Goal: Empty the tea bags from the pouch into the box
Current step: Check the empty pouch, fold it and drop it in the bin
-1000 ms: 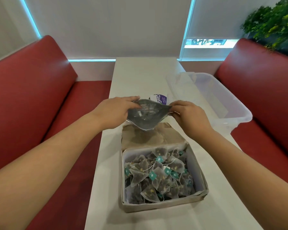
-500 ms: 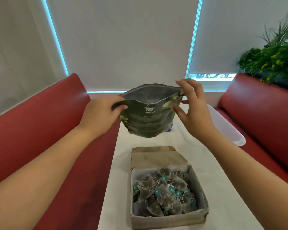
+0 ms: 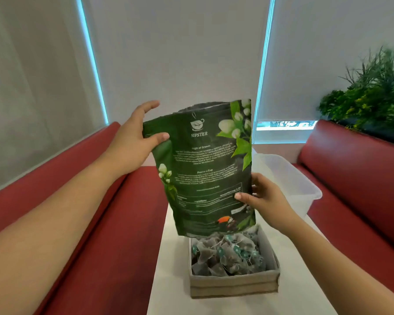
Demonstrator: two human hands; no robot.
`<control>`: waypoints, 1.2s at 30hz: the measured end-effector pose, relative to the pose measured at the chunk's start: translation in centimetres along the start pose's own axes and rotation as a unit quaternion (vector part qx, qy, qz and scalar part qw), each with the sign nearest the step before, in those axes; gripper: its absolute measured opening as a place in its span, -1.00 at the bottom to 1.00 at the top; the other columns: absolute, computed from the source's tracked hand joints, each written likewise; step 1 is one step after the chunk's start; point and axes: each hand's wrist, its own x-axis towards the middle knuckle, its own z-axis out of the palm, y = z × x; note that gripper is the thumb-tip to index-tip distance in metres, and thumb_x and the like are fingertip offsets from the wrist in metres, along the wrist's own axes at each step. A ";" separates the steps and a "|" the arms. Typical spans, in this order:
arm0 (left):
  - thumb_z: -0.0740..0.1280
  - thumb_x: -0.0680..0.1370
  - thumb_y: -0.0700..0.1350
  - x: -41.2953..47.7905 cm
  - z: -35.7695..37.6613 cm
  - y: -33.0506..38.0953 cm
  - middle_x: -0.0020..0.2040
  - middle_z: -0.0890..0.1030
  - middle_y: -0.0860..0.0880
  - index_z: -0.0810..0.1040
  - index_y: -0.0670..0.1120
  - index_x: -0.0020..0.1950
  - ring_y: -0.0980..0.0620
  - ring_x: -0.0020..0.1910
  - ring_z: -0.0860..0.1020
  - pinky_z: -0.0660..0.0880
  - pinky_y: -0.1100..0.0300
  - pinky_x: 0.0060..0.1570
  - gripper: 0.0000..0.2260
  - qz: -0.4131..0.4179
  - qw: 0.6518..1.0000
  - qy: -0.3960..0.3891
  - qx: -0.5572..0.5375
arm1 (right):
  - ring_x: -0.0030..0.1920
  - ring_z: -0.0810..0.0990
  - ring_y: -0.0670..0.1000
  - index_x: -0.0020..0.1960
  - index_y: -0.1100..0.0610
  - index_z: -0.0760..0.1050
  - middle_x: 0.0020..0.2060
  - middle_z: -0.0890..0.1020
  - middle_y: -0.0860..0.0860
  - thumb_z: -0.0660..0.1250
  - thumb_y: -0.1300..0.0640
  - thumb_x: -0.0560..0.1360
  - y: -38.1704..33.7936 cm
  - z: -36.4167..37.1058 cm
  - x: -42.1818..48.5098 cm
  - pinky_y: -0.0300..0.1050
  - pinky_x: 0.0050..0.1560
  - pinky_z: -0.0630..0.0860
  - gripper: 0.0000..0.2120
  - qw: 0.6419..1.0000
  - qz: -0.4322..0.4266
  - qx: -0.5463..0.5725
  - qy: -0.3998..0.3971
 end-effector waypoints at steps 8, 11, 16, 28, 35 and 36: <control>0.39 0.44 0.16 -4.0 3.6 -0.6 0.07 0.64 0.06 0.35 0.08 0.38 0.06 0.03 0.60 0.48 -0.08 0.12 -0.45 -0.162 0.934 0.045 -0.316 | -0.19 0.63 -0.08 -0.09 0.03 0.54 -0.23 0.67 -0.06 0.32 0.23 0.53 -2.9 0.5 -2.5 -0.19 -0.17 0.55 -0.89 0.991 0.007 0.056 0.119; 0.49 0.19 0.34 -7.7 5.6 -2.4 0.13 0.64 0.09 0.51 0.15 0.22 0.01 0.15 0.57 0.49 -0.08 0.12 -0.35 -0.233 0.914 -0.176 -0.281 | -0.05 0.65 0.09 -0.03 0.04 0.55 -0.07 0.68 0.11 0.33 0.13 0.52 -2.9 -0.4 -2.3 0.09 0.00 0.58 -0.95 0.985 0.007 0.075 0.157; 0.41 0.47 -0.08 -9.6 9.2 -3.2 0.09 0.68 0.01 0.56 0.01 0.20 0.00 0.07 0.65 0.59 0.01 0.07 -0.70 -0.246 0.909 -0.272 -0.196 | 0.11 0.61 0.19 0.09 0.01 0.50 0.05 0.66 0.13 0.35 0.02 0.50 -2.2 -2.0 -1.9 0.23 0.14 0.52 -0.82 0.983 0.043 0.096 0.151; 0.37 0.50 -0.18 -7.1 13.2 -2.4 0.06 0.69 0.06 0.52 0.05 0.19 0.03 0.05 0.65 0.62 0.09 -0.07 -0.71 -0.249 0.922 -0.196 -0.221 | -0.24 0.59 0.01 0.15 0.21 0.48 -0.12 0.62 0.14 0.50 0.33 0.35 0.1 -8.5 -3.2 -0.08 -0.20 0.61 -0.59 0.989 0.138 -0.038 -0.048; 0.46 0.41 -0.19 -5.8 14.8 -2.0 0.02 0.70 0.05 0.55 0.04 0.11 0.04 0.00 0.66 0.61 0.11 -0.10 -0.68 -0.214 0.947 -0.162 -0.174 | -0.19 0.63 -0.05 -0.04 0.31 0.54 -0.17 0.65 0.10 0.45 0.24 0.42 0.9 -11.2 -2.2 -0.18 -0.20 0.60 -0.82 0.985 0.159 -0.010 -0.064; 0.46 0.41 -0.20 -5.7 15.1 -2.1 0.01 0.71 0.04 0.56 0.03 0.10 0.03 -0.02 0.67 0.61 0.11 -0.11 -0.70 -0.211 0.950 -0.155 -0.168 | -0.23 0.62 -0.04 -0.14 0.33 0.49 -0.22 0.61 0.15 0.46 0.25 0.41 1.2 -11.3 -2.0 -0.18 -0.22 0.59 -0.81 0.986 0.157 -0.007 -0.047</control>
